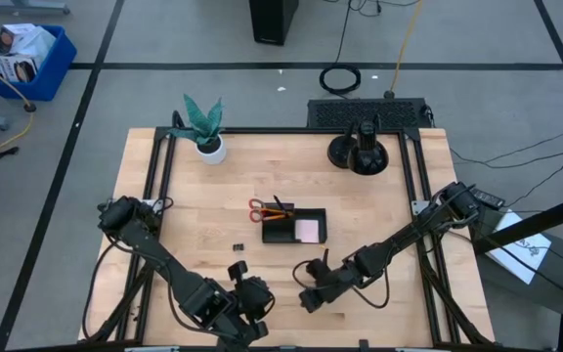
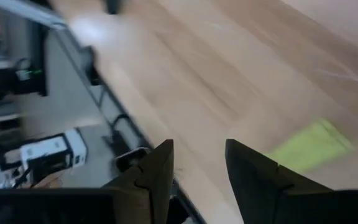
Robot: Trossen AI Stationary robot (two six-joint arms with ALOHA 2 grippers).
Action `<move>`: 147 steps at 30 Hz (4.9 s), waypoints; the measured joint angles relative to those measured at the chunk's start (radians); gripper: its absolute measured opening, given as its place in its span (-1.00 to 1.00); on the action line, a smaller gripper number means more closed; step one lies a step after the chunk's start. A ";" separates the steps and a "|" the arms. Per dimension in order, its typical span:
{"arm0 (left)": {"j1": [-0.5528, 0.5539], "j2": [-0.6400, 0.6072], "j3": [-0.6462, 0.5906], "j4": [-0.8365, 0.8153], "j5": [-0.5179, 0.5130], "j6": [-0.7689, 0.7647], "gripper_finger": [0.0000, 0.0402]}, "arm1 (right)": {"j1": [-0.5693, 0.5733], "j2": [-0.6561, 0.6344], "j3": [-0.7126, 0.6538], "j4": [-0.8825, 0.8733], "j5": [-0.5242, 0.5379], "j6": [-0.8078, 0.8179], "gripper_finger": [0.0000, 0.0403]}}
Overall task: Pick and place office supplies into organizer
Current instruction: Put the green eraser into the desk organizer
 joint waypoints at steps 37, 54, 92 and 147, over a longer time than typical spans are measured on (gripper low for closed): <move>-0.030 -0.001 0.000 -0.003 -0.001 -0.195 -0.38 | -0.089 -0.002 0.002 0.062 -0.462 -1.304 -0.48; -0.044 -0.001 0.000 -0.002 0.023 -0.261 -0.38 | -0.125 -0.003 0.095 -0.434 -0.249 -2.078 -0.45; -0.051 -0.001 0.000 0.002 0.024 -0.460 -0.38 | 0.027 -0.004 0.187 -0.452 -0.008 -2.381 -0.48; -0.047 -0.001 0.000 0.002 0.023 -0.486 -0.38 | 0.040 0.078 0.186 -0.507 0.007 -2.521 0.08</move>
